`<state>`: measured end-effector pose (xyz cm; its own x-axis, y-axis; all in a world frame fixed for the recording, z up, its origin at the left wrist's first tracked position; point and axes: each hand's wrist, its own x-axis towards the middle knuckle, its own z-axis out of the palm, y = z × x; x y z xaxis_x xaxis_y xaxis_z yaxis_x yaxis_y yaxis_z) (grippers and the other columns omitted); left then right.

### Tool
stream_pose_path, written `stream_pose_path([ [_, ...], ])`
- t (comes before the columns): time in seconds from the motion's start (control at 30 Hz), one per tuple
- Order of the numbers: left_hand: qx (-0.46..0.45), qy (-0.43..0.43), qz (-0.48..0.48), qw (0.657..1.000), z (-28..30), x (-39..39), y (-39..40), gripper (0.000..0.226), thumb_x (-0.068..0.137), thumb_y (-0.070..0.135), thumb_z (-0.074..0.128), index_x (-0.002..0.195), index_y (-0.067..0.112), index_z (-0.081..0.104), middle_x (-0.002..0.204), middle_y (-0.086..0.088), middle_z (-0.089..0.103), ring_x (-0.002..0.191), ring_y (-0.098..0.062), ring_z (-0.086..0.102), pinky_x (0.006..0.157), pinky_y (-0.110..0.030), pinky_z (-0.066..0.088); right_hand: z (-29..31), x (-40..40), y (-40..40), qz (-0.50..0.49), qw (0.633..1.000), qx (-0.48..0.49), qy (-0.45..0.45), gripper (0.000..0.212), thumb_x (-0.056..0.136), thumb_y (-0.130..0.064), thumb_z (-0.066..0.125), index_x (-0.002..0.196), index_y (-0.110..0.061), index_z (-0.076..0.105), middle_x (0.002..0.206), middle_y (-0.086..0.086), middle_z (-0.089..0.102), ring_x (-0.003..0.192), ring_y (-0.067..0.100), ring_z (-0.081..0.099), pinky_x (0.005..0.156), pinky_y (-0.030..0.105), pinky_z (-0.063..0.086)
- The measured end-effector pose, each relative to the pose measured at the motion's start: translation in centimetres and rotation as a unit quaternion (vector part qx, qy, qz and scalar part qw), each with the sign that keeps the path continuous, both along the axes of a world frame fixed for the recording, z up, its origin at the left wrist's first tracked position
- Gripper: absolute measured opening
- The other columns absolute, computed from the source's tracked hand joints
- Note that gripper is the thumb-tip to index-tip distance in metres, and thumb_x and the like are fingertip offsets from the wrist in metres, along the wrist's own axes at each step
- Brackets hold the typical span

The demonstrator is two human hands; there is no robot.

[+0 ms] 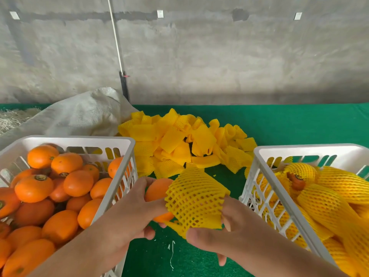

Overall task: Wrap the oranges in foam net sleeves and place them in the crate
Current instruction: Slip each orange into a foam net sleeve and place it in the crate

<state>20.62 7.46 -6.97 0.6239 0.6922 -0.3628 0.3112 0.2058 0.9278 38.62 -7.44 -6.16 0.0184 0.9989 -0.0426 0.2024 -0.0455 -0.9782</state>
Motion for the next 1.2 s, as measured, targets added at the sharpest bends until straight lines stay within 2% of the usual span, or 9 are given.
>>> stream_pose_path([
  [0.1, 0.03, -0.005, 0.005, 1.0, 0.2, 0.0, 0.1, 0.075, 0.049, 0.052, 0.093, 0.118, 0.049, 0.065, 0.104, -0.022, 0.07, 0.069, -0.021, 0.056, 0.058, -0.029, 0.048, 0.1, 0.0, 0.0, -0.008, 1.0, 0.005, -0.019, 0.032, 0.091, -0.061, 0.074, 0.121, -0.062, 0.064, 0.113, -0.032, 0.07, 0.094, -0.005, 0.071, 0.063, 0.024, 0.06],
  [0.27, 0.07, -0.021, -0.047, 0.996, 0.6, -0.1, -0.2, 0.07, 0.056, 0.046, 0.09, 0.122, 0.056, 0.068, 0.097, 0.008, 0.074, 0.06, -0.005, 0.056, 0.057, -0.023, 0.047, 1.4, -0.2, 0.0, -0.01, 1.0, 0.014, 0.012, 0.026, 0.092, -0.047, 0.067, 0.09, -0.073, 0.066, 0.088, -0.037, 0.073, 0.082, -0.012, 0.071, 0.059, 0.003, 0.05],
  [0.37, 0.099, -0.026, -0.05, 0.994, 0.6, 0.2, -0.3, 0.078, 0.053, 0.044, 0.091, 0.126, 0.052, 0.066, 0.1, 0.011, 0.076, 0.065, -0.006, 0.061, 0.061, -0.022, 0.048, 1.2, 0.3, -0.1, -0.003, 0.999, 0.017, 0.048, 0.023, 0.093, -0.046, 0.068, 0.095, -0.068, 0.071, 0.106, -0.034, 0.074, 0.087, -0.005, 0.075, 0.063, -0.002, 0.047],
  [0.57, 0.112, -0.035, -0.024, 0.993, 0.1, 0.3, 0.0, 0.087, 0.048, 0.045, 0.093, 0.122, 0.022, 0.054, 0.105, 0.002, 0.08, 0.09, -0.012, 0.075, 0.071, -0.025, 0.055, 0.4, 1.0, 0.0, 0.046, 0.976, 0.011, 0.213, 0.031, 0.103, -0.034, 0.064, 0.132, -0.026, 0.074, 0.146, 0.0, 0.065, 0.136, 0.021, 0.06, 0.098, 0.055, 0.059],
  [0.7, 0.153, -0.047, -0.035, 0.987, 0.1, 0.1, -0.2, 0.068, 0.058, 0.039, 0.094, 0.115, 0.024, 0.062, 0.105, -0.003, 0.08, 0.103, -0.024, 0.074, 0.094, -0.048, 0.058, -0.1, 1.3, 0.1, 0.061, 0.96, -0.006, 0.271, 0.038, 0.102, -0.026, 0.066, 0.139, -0.02, 0.068, 0.151, 0.007, 0.06, 0.143, 0.028, 0.054, 0.105, 0.066, 0.051],
  [0.8, 0.15, -0.087, -0.044, 0.984, 0.2, 0.0, -0.3, 0.047, 0.073, 0.021, 0.089, 0.114, 0.018, 0.069, 0.11, -0.008, 0.08, 0.108, -0.031, 0.073, 0.095, -0.047, 0.059, -0.1, 1.4, 0.0, 0.056, 0.96, -0.006, 0.273, 0.044, 0.101, -0.024, 0.068, 0.143, -0.017, 0.064, 0.153, 0.008, 0.059, 0.144, 0.029, 0.052, 0.106, 0.067, 0.05],
  [1.0, 0.098, -0.153, -0.004, 0.983, 0.7, 0.2, -0.7, 0.034, 0.086, 0.031, 0.061, 0.113, 0.027, 0.082, 0.12, 0.003, 0.077, 0.106, -0.014, 0.07, 0.073, -0.03, 0.057, 0.2, 1.0, 0.0, 0.018, 0.981, 0.015, 0.193, 0.029, 0.101, -0.023, 0.065, 0.095, -0.046, 0.082, 0.111, -0.022, 0.076, 0.113, 0.001, 0.07, 0.108, 0.058, 0.05],
  [1.1, 0.159, -0.07, 0.022, 0.984, 0.5, 0.5, -0.9, 0.037, 0.077, 0.064, 0.077, 0.107, 0.041, 0.08, 0.114, 0.014, 0.076, 0.111, -0.007, 0.068, 0.084, -0.034, 0.055, -0.2, 0.4, 0.0, -0.03, 0.996, 0.008, 0.086, 0.016, 0.086, -0.043, 0.076, 0.098, -0.054, 0.077, 0.11, -0.02, 0.078, 0.109, 0.002, 0.073, 0.097, 0.028, 0.057],
  [1.2, 0.18, -0.007, 0.063, 0.982, 0.2, 0.7, -0.9, 0.054, 0.061, 0.082, 0.076, 0.096, 0.041, 0.077, 0.099, 0.012, 0.076, 0.099, -0.009, 0.069, 0.086, -0.036, 0.054, -0.2, -0.4, -0.1, -0.043, 0.998, 0.013, -0.053, 0.025, 0.082, -0.058, 0.081, 0.096, -0.07, 0.065, 0.086, -0.044, 0.068, 0.077, -0.02, 0.064, 0.068, 0.002, 0.046],
])
